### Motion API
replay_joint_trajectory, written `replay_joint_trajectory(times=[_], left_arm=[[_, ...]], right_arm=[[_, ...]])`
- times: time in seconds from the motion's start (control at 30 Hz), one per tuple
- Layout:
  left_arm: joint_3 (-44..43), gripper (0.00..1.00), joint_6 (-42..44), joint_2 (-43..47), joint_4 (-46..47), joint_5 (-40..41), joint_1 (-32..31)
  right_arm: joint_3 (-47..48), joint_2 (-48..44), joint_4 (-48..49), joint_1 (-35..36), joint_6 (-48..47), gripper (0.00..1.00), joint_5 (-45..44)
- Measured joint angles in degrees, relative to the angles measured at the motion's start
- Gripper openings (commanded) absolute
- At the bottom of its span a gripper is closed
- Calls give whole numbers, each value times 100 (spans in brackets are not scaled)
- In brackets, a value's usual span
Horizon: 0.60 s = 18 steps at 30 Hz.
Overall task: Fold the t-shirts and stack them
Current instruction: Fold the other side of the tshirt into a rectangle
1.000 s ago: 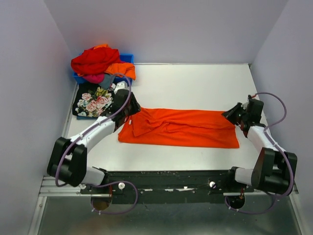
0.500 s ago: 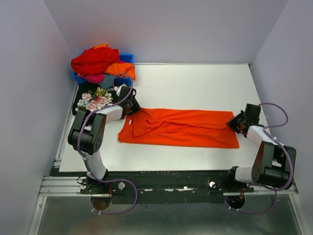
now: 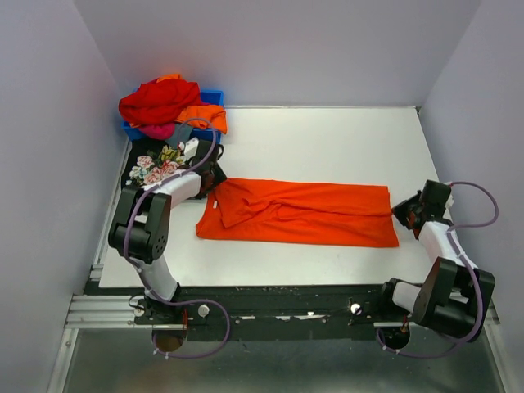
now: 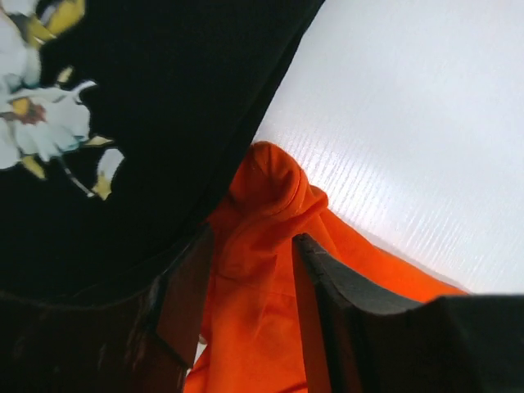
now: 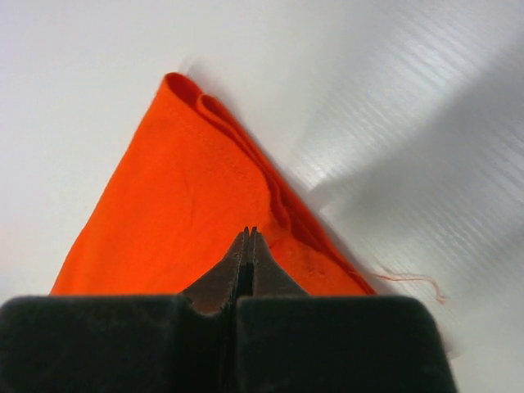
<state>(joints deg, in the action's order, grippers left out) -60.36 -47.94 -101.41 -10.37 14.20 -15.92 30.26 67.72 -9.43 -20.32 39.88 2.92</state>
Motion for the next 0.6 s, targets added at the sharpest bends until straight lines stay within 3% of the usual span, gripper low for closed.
replay_joint_trajectory(times=[0.1,0.27,0.43,0.53,0.6], left_arm=[[-31,59,149,254,-177,299,-129],[-153,50,234,791,-271,590,-595],[295,30,-114,1228,-55,715,-778],[940,3,-334,1506,101,848,-778],[1305,0,-433,1646,195,925,-778]], right_arm=[[55,-79,79,4,-188,1,334],[522,262,155,155,-382,1,656],[946,1051,297,295,-428,1,887],[938,1084,334,455,-485,1,933],[892,944,439,575,-522,1,933]])
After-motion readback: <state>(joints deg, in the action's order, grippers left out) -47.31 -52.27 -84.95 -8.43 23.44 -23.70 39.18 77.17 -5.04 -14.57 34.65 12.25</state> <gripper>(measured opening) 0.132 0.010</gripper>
